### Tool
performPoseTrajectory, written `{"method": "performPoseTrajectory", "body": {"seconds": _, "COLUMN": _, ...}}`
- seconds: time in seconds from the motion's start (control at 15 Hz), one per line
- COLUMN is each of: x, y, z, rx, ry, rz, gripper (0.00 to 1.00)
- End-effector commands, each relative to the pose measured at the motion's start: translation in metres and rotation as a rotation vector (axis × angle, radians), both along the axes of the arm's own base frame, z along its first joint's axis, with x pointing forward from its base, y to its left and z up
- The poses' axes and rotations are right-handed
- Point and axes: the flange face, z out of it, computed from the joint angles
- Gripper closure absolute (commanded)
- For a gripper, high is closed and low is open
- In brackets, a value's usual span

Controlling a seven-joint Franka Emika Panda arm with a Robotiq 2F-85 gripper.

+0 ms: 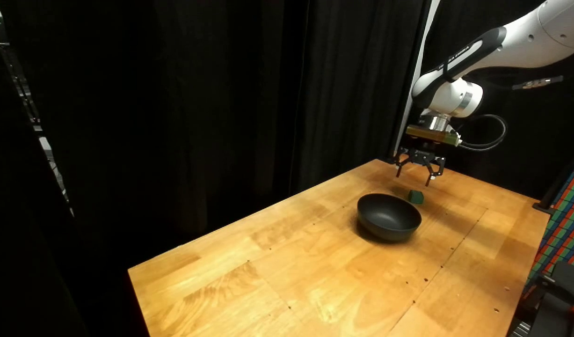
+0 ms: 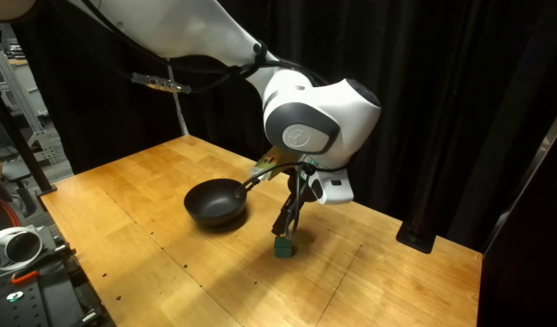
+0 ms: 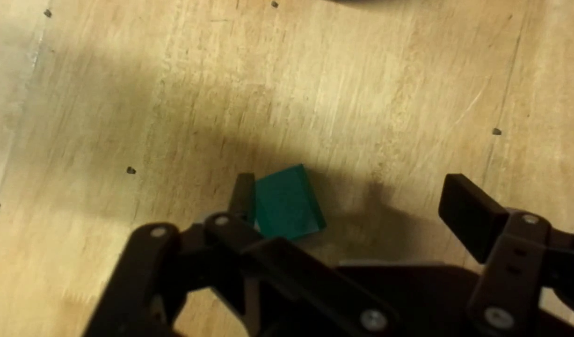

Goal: Pick the block and put it in the bowl

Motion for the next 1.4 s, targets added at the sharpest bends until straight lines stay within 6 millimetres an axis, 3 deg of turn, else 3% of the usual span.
{"method": "performPoseTrajectory", "body": {"seconds": 0.0, "x": -0.011, "y": -0.005, "z": -0.018, "rx": -0.013, "ry": -0.007, "rz": 0.023, "gripper": 0.0}}
{"method": "performPoseTrajectory", "body": {"seconds": 0.4, "x": -0.016, "y": -0.011, "z": -0.039, "rx": -0.059, "ry": -0.036, "rz": 0.066, "gripper": 0.0}}
{"method": "performPoseTrajectory", "body": {"seconds": 0.47, "x": -0.016, "y": -0.011, "z": -0.04, "rx": -0.064, "ry": -0.043, "rz": 0.075, "gripper": 0.25}}
{"method": "performPoseTrajectory", "body": {"seconds": 0.6, "x": -0.017, "y": -0.012, "z": -0.04, "rx": -0.086, "ry": -0.061, "rz": 0.096, "gripper": 0.32}}
{"method": "performPoseTrajectory", "body": {"seconds": 1.0, "x": -0.026, "y": 0.0, "z": -0.035, "rx": -0.054, "ry": -0.031, "rz": 0.078, "gripper": 0.8}}
{"method": "performPoseTrajectory", "body": {"seconds": 1.13, "x": -0.028, "y": 0.009, "z": -0.025, "rx": -0.03, "ry": -0.036, "rz": 0.078, "gripper": 0.82}}
{"method": "performPoseTrajectory", "body": {"seconds": 1.33, "x": -0.021, "y": 0.034, "z": 0.031, "rx": -0.003, "ry": -0.134, "rz": 0.094, "gripper": 0.82}}
